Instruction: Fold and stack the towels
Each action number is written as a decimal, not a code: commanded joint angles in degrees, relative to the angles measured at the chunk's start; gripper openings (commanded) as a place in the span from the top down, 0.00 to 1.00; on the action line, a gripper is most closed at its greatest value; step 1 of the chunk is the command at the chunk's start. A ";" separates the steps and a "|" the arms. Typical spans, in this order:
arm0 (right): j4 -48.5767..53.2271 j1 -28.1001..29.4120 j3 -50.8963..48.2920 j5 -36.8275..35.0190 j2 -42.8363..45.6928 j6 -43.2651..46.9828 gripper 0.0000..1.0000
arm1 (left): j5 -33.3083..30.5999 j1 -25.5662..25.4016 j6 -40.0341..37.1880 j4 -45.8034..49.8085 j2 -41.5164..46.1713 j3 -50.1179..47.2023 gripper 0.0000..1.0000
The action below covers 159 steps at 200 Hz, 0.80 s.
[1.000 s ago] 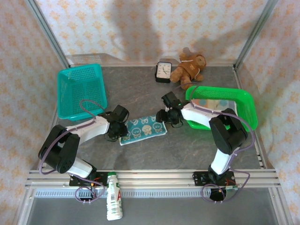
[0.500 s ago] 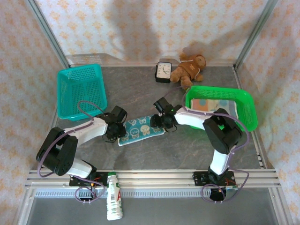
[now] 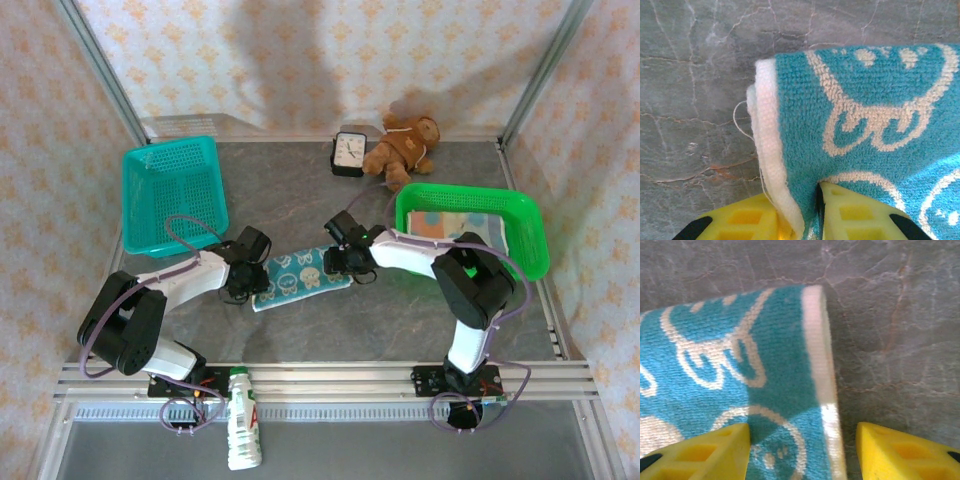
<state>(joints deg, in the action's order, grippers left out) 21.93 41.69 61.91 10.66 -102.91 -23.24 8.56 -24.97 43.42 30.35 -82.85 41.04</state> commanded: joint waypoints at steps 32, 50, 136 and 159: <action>1.03 0.44 1.46 0.33 -1.27 0.86 0.42 | 0.25 0.30 -0.57 0.23 -0.21 -1.72 0.76; 0.60 1.62 1.72 0.65 -2.01 0.42 0.41 | 0.36 0.34 -0.45 0.02 -0.26 -1.92 0.76; 1.00 4.19 0.83 -0.76 -5.08 -1.36 0.56 | 0.68 0.31 -0.35 -0.23 -0.39 -1.93 0.76; 0.22 4.19 -0.33 -0.64 -5.73 -1.43 0.70 | 1.07 0.32 -0.44 -0.18 -0.30 -1.60 0.75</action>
<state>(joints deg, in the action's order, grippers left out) 23.40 43.86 63.24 5.87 -104.68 -23.70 9.56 -24.97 43.42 28.77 -82.85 40.64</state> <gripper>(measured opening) 0.348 0.245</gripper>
